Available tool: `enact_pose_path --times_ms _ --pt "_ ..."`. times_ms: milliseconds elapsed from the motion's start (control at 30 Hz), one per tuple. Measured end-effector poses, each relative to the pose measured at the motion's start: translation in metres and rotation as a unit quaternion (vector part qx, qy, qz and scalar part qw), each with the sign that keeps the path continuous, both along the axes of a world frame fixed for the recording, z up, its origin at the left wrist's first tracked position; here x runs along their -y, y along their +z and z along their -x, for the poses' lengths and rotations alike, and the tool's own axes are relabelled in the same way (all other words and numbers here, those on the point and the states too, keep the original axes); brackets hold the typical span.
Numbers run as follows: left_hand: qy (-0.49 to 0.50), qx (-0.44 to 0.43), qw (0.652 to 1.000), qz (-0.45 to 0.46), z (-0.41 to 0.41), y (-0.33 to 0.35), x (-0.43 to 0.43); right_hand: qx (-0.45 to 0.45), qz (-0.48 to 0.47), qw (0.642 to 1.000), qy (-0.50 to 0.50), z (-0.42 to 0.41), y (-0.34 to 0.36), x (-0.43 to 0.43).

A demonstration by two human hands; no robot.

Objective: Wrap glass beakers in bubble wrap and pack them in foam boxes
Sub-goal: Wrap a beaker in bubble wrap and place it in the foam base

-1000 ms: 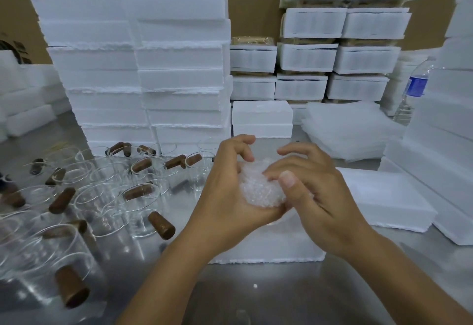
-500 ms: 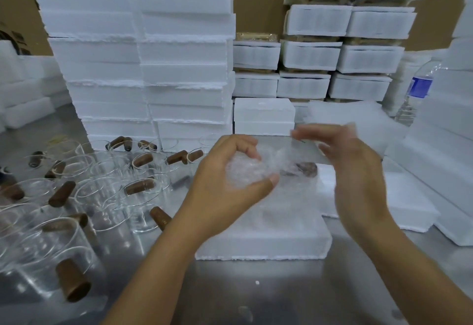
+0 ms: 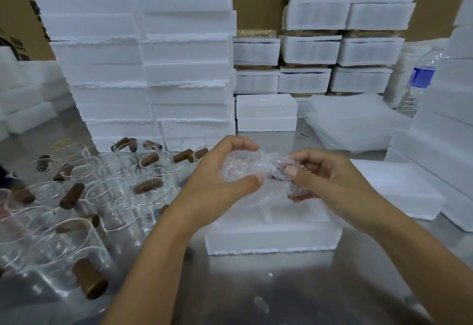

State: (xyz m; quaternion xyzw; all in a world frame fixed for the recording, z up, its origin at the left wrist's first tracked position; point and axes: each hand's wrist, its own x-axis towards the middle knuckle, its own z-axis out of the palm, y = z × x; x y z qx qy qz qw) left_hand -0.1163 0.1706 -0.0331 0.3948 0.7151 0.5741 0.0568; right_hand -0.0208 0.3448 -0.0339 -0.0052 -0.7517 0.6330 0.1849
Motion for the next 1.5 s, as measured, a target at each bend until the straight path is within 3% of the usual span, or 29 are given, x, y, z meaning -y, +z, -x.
enact_pose_path --times_ms 100,333,600,867,1067,1233,1300,1400,1500 --pt "-0.013 -0.005 0.999 0.032 -0.001 0.001 0.001 -0.017 -0.022 1.0 0.006 0.0 0.0 0.001" --pt "-0.035 -0.026 0.997 0.071 -0.004 -0.001 -0.002 -0.018 0.023 0.999 -0.028 0.003 -0.005 0.001" --pt "0.015 -0.063 0.995 0.077 -0.006 -0.014 0.003 -0.012 -0.134 0.99 -0.031 0.002 -0.007 0.004" --pt "0.03 -0.079 0.992 0.092 -0.003 -0.019 0.005 0.014 -0.155 0.987 -0.035 0.004 -0.012 0.001" --pt "0.0 -0.073 0.985 0.158 0.001 -0.025 0.005 0.041 -0.204 0.977 -0.052 0.008 -0.017 0.004" --pt "-0.002 -0.082 0.981 0.174 0.002 -0.025 0.007 0.035 -0.154 0.986 -0.052 0.001 -0.004 -0.005" --pt "-0.004 -0.078 0.98 0.183 0.002 -0.026 0.008 0.027 -0.198 0.969 -0.144 0.0 0.001 -0.019" --pt "-0.006 -0.061 0.981 0.184 0.003 -0.024 0.011 0.044 -0.345 0.89 -0.296 -0.009 0.008 -0.047" --pt "-0.023 0.014 0.99 0.139 0.003 -0.015 0.017 0.129 -0.398 0.86 -0.292 -0.028 0.009 -0.079"
